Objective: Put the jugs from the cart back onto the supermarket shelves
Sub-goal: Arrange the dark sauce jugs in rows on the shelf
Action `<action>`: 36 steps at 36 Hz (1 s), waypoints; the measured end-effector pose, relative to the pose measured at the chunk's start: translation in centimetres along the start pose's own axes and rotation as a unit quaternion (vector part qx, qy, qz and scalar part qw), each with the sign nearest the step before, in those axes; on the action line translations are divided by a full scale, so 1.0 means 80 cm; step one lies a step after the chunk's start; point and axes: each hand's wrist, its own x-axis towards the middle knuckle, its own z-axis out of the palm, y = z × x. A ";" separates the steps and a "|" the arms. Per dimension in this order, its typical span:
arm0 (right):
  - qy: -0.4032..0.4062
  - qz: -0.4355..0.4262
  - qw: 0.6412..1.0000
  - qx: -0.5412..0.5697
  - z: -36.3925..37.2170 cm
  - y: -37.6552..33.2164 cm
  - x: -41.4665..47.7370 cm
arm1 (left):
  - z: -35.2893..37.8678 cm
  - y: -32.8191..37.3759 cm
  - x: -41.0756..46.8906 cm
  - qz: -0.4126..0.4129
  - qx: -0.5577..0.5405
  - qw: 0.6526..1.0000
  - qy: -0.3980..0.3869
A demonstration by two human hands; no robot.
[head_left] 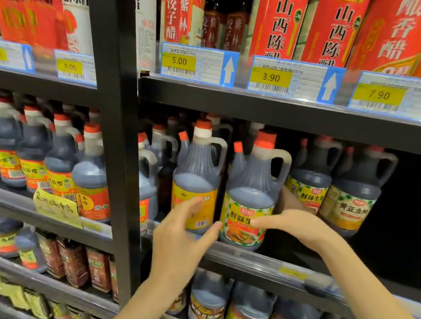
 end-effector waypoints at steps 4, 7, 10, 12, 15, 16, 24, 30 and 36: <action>0.052 0.002 0.996 -0.074 0.011 0.017 -0.014 | -0.014 -0.018 -0.002 -0.040 0.011 0.999 0.018; 0.083 -0.003 0.992 -0.099 0.024 0.028 -0.019 | -0.015 -0.027 0.006 -0.084 0.062 0.993 -0.061; 0.113 -0.011 0.985 -0.129 0.036 0.030 -0.022 | -0.016 -0.034 0.021 -0.108 0.117 0.979 -0.125; 0.127 -0.015 0.979 -0.160 0.041 0.028 -0.022 | -0.016 -0.040 0.031 -0.115 0.145 0.970 -0.156; 0.139 -0.014 0.973 -0.183 0.044 0.026 -0.020 | -0.016 -0.038 0.040 -0.115 0.155 0.965 -0.176; 0.140 -0.014 0.973 -0.183 0.044 0.027 -0.019 | -0.015 -0.039 0.041 -0.116 0.150 0.966 -0.177; 0.111 0.002 0.981 -0.158 0.036 0.028 -0.016 | -0.012 -0.052 0.037 -0.159 0.093 0.974 -0.134; 0.097 -0.008 0.983 -0.157 0.033 0.027 -0.010 | -0.006 -0.040 0.031 -0.183 0.118 0.973 -0.080; 0.115 -0.011 0.980 -0.164 0.040 0.027 -0.005 | 0.006 -0.027 0.023 -0.188 0.160 0.969 -0.022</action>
